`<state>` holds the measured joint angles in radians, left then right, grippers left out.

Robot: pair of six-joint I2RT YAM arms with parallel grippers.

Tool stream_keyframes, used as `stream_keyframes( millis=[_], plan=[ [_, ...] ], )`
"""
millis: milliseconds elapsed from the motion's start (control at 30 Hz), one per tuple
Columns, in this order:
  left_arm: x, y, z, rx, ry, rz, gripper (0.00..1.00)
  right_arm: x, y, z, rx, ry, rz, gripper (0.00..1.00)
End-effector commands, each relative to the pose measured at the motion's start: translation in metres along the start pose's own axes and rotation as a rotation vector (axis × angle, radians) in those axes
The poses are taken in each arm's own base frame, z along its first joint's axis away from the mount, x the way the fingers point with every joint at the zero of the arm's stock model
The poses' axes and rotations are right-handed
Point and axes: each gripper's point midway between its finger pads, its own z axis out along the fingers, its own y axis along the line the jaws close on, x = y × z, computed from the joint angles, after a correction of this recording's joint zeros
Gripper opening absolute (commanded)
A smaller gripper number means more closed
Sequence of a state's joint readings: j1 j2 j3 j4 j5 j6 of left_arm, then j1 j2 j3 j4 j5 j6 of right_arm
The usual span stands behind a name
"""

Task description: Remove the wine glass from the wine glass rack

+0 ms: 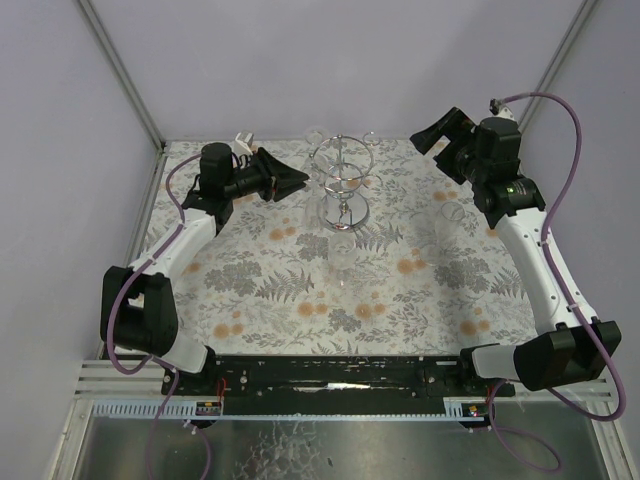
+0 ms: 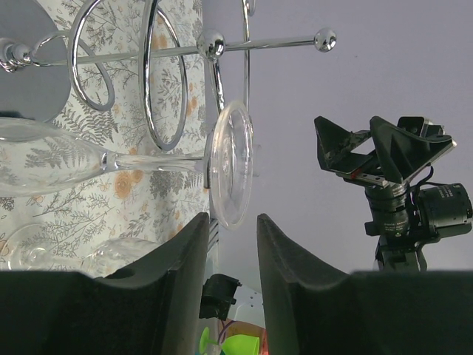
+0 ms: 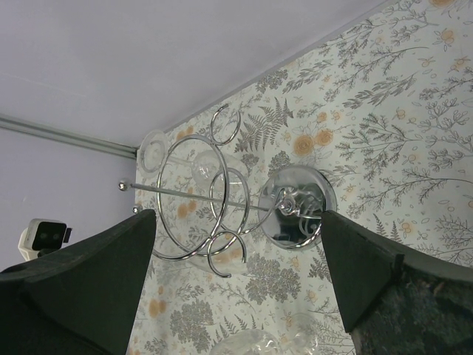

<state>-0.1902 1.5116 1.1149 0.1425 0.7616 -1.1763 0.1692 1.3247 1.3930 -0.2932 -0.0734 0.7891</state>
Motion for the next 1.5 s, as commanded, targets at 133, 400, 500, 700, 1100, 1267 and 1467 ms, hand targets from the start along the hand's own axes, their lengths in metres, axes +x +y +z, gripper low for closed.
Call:
stream_keyframes(
  millis=[133,400,500,700,1100,1267,1467],
  plan=[
    [-0.010,-0.013,0.006,0.049,-0.021,0.071,0.31,-0.015,0.019,-0.012,-0.074,-0.051,0.003,0.99],
    [-0.015,-0.017,0.009,0.053,-0.031,0.078,0.31,-0.014,0.019,-0.013,-0.075,-0.052,0.003,0.99],
    [-0.017,-0.017,0.009,0.052,-0.034,0.081,0.30,-0.014,0.019,-0.013,-0.075,-0.052,0.003,0.99],
    [-0.017,-0.014,0.008,0.041,-0.037,0.085,0.28,-0.012,0.017,-0.013,-0.073,-0.049,0.004,0.99],
    [-0.014,-0.007,0.002,0.021,-0.040,0.078,0.26,-0.010,0.015,-0.014,-0.073,-0.048,0.010,0.99],
    [-0.012,-0.004,0.000,0.013,-0.040,0.075,0.25,-0.010,0.016,-0.015,-0.075,-0.051,0.010,0.99],
    [-0.010,-0.002,-0.003,0.006,-0.040,0.075,0.25,-0.010,0.015,-0.016,-0.074,-0.051,0.011,0.99]
  ],
)
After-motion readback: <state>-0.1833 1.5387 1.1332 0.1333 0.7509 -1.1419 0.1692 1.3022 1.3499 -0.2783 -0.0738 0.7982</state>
